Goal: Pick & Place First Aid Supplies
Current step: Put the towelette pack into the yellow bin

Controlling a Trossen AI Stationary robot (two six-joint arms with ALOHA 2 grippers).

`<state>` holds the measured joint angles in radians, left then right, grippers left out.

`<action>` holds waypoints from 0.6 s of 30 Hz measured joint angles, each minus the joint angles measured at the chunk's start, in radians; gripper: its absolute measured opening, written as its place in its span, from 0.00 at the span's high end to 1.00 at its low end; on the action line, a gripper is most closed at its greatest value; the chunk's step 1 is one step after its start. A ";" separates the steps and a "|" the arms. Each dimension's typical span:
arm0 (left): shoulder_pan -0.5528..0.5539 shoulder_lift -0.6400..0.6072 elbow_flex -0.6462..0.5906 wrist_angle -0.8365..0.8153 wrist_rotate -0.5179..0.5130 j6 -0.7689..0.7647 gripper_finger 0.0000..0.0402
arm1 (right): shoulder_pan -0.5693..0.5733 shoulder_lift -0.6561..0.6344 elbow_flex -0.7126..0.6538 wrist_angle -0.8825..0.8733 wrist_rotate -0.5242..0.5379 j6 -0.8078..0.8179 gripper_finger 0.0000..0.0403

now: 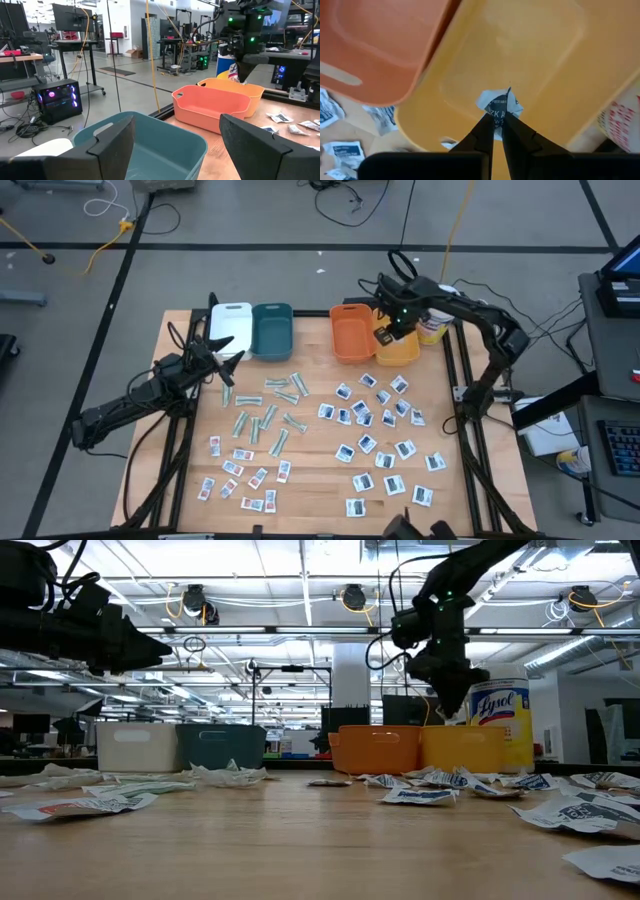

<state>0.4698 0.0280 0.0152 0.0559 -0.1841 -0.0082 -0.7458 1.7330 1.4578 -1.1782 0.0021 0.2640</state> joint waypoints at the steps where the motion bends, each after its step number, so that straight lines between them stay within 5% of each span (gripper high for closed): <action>1: 0.000 0.000 0.000 0.000 0.000 0.000 0.26 | 0.005 0.010 0.000 0.007 0.000 0.007 0.95; 13: 0.000 0.000 0.000 0.000 0.000 0.000 0.26 | 0.041 0.043 -0.094 0.110 -0.001 0.044 0.95; 18: 0.000 0.000 0.000 0.000 0.000 0.000 0.26 | 0.041 0.044 -0.101 0.107 0.058 0.048 0.87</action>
<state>0.4695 0.0279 0.0153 0.0559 -0.1841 -0.0081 -0.7048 1.7768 1.3571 -1.0708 0.0604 0.3119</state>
